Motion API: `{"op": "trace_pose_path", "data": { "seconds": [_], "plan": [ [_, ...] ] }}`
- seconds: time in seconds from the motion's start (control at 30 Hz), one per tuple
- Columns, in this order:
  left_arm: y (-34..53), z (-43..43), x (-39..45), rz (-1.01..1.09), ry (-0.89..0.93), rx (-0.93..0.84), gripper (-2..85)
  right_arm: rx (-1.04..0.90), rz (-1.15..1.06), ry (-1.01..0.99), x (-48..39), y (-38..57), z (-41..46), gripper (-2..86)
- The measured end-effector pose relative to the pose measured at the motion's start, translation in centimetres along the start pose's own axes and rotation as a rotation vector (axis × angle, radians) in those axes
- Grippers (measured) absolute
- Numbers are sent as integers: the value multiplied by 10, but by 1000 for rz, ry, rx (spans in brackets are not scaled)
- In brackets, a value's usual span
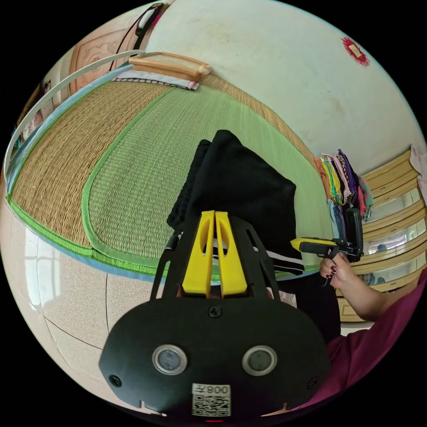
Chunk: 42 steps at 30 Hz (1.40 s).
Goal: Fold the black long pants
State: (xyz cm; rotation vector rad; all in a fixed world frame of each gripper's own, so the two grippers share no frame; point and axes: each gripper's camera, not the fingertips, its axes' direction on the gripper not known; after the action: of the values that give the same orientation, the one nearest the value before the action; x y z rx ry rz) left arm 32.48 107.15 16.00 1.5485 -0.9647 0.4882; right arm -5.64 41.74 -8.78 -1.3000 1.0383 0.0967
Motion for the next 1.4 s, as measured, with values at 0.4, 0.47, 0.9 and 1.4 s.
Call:
{"op": "trace_pose_path", "data": {
  "seconds": [0.4,0.47,0.9,1.4],
  "plan": [
    [24,-14,11,-39,117,47,3,-11,-11,47,3,47,44,1],
    [42,-10,23,-24,186,19,5,-15,-7,41,5,56,51,1],
    [108,82,70,-115,517,-296,80,73,162,-154,54,135,83,14],
    [145,90,56,-172,586,-280,29,166,348,-563,116,180,146,86]
  ]
}}
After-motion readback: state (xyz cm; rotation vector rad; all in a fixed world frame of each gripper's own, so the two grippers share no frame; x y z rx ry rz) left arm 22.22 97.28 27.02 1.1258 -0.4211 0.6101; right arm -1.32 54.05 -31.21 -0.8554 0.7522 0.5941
